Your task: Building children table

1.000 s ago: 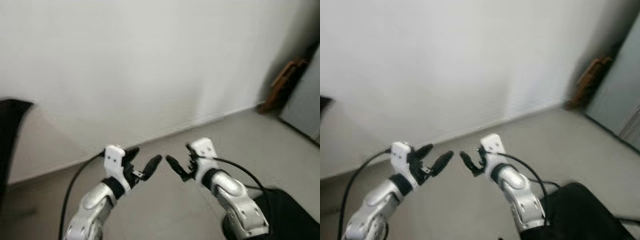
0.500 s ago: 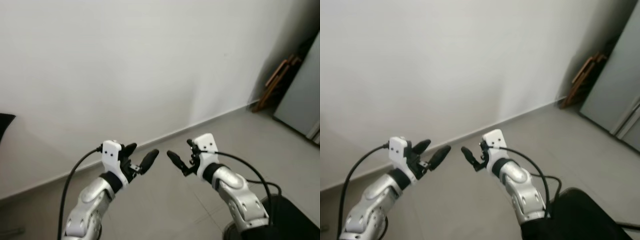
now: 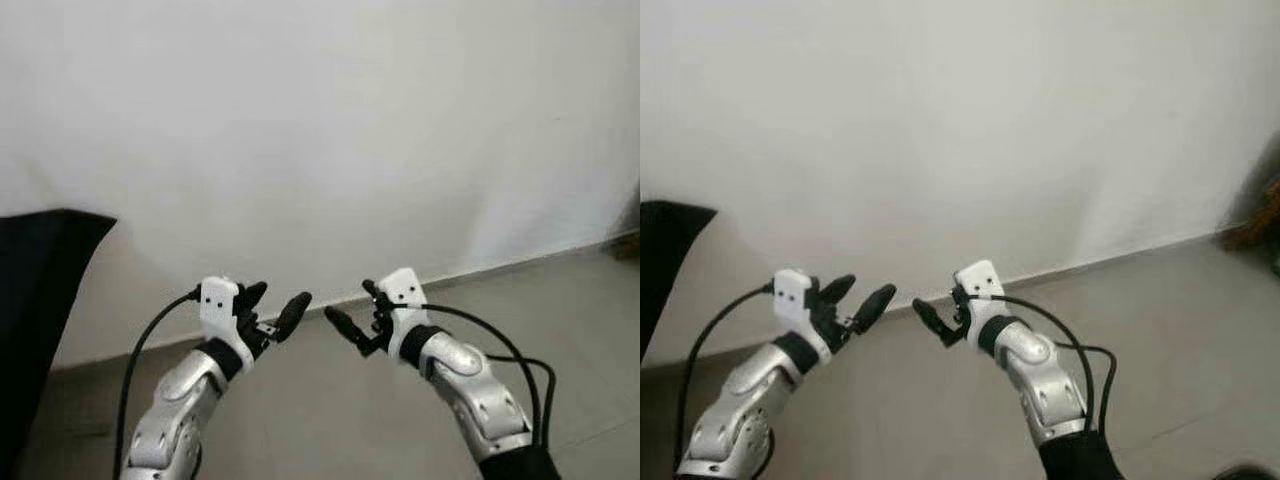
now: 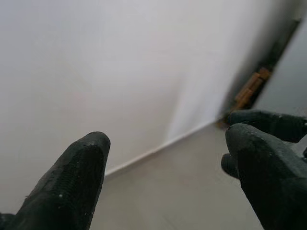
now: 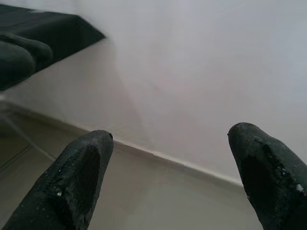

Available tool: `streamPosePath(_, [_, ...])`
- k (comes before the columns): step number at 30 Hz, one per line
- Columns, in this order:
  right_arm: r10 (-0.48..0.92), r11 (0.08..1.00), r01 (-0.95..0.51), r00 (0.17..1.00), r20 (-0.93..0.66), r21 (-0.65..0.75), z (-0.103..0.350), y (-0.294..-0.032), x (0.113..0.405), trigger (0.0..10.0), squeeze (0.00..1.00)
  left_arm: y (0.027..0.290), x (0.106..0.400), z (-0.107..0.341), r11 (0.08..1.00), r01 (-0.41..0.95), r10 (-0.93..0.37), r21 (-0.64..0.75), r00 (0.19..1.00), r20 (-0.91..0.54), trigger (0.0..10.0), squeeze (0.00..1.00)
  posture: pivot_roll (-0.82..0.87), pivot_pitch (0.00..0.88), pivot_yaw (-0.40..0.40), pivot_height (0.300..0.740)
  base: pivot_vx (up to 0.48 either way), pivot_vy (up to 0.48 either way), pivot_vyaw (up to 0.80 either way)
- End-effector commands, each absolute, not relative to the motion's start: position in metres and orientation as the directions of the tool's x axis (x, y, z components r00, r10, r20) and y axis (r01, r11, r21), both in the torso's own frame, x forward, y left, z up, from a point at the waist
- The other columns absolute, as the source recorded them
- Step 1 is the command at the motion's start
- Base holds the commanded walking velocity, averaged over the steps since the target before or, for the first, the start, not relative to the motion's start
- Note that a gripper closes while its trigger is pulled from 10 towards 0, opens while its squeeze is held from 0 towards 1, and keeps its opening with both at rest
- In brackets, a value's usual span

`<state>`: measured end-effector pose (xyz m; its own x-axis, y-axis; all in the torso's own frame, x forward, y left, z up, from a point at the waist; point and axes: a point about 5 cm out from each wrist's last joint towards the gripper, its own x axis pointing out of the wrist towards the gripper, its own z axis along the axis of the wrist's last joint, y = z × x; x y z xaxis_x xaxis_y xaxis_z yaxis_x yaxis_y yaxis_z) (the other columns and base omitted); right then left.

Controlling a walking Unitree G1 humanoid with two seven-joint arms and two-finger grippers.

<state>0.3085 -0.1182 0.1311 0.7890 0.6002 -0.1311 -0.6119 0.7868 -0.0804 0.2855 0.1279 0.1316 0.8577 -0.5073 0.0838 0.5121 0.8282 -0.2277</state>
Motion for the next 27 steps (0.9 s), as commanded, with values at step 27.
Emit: streamPosePath(27, [0.652, 0.749, -0.659, 0.751, -0.109, -0.067, 0.1312, -0.1063, 0.3078, 10.0, 0.0, 0.1359, 0.2862, 0.1292, 0.836, 0.509, -0.509, -0.203, 0.859, 0.059, 10.0, 0.0, -0.15, 0.086, -0.024, 0.74, 0.306, 0.0, 0.8])
